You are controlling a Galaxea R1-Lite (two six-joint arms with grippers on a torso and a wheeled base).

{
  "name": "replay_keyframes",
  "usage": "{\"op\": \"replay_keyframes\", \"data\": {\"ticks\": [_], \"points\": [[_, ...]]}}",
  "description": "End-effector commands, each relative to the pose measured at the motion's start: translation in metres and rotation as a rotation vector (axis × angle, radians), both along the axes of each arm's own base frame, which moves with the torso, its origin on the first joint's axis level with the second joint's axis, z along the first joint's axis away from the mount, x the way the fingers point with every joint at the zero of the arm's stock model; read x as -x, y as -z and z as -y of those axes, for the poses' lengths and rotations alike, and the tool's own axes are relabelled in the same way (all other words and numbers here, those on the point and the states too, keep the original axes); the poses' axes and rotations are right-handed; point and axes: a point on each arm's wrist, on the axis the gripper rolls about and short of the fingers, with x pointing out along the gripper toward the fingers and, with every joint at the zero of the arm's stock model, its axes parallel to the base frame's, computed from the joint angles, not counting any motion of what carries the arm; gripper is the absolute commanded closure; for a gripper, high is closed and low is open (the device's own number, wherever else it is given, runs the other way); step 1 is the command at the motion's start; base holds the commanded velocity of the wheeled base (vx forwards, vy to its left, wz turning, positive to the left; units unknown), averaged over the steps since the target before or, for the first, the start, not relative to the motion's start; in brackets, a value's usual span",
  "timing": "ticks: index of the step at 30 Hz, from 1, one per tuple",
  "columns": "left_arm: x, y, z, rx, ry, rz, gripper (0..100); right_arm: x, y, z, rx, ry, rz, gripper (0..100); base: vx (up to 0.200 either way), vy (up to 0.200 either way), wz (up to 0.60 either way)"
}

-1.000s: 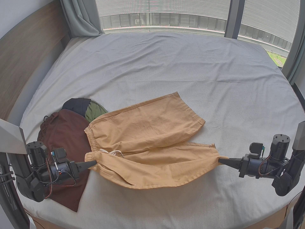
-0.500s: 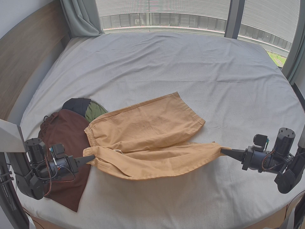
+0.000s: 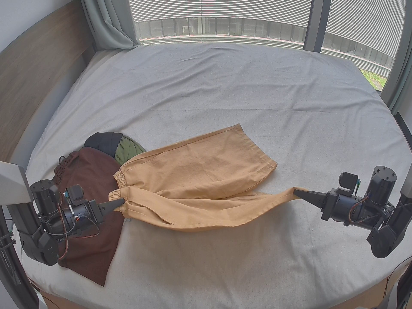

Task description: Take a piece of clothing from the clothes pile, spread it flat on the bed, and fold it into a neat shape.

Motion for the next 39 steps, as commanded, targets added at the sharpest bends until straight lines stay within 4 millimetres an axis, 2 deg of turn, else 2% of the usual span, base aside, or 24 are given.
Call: {"op": "replay_keyframes", "data": {"ticks": [1,17,20,27,39], "points": [[0.000,-0.003,0.000,0.002,-0.001,0.012,100,-0.002,-0.002,-0.014,0.000,-0.006,0.016,100,0.000,0.000,0.00],[-0.008,-0.007,-0.001,0.018,-0.026,0.027,100,-0.027,-0.031,-0.019,-0.089,0.022,0.109,100,0.000,0.000,0.00],[-0.014,-0.008,-0.001,0.012,-0.093,0.034,100,-0.038,-0.041,-0.020,-0.122,0.025,0.136,100,0.000,0.000,0.00],[-0.017,-0.009,-0.001,0.034,-0.107,0.025,100,-0.063,-0.050,-0.022,-0.128,0.036,0.133,100,0.000,0.000,0.00],[-0.022,-0.008,-0.001,0.050,-0.127,0.016,100,-0.113,-0.052,-0.029,-0.163,0.050,0.121,100,0.000,0.000,0.00]]}}
